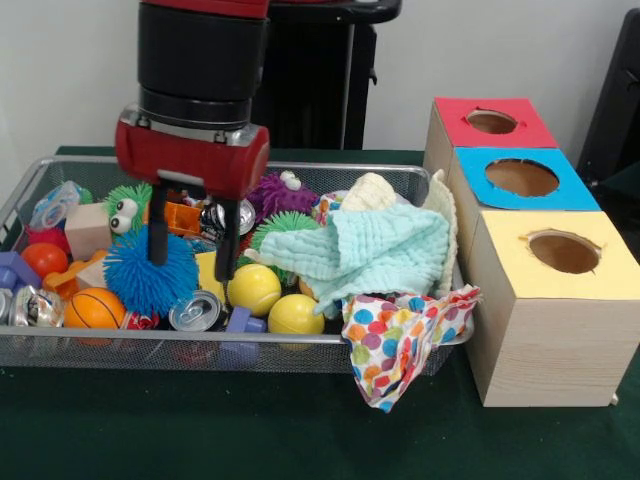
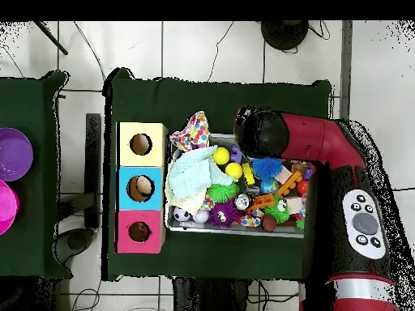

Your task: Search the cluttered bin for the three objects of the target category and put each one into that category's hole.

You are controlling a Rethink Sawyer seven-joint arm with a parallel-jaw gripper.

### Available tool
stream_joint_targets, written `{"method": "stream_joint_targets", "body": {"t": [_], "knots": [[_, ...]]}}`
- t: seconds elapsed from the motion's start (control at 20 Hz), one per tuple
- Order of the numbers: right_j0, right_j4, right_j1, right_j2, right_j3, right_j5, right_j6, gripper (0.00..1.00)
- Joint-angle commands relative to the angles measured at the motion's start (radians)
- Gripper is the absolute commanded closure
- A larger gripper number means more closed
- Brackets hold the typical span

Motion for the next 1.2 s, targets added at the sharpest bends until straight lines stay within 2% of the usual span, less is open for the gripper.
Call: {"method": "stream_joint_targets", "body": {"t": [0.05,0.3,0.45,0.7,0.85,1.0,1.2], "knots": [[0.013,-0.015,0.04,-0.039,-0.07,0.13,0.042,0.0],[-0.045,-0.002,0.121,0.018,-0.022,0.046,-0.01,0.0],[-0.074,0.005,0.137,0.047,-0.002,0.043,-0.049,0.0],[-0.114,-0.006,0.136,0.077,0.069,-0.021,-0.076,0.0],[-0.134,-0.008,0.131,0.088,0.105,0.0,-0.1,0.0],[-0.13,-0.025,0.12,0.072,0.108,0.046,-0.116,0.0],[-0.169,-0.004,0.118,0.11,0.138,0.119,-0.177,0.0]]}}
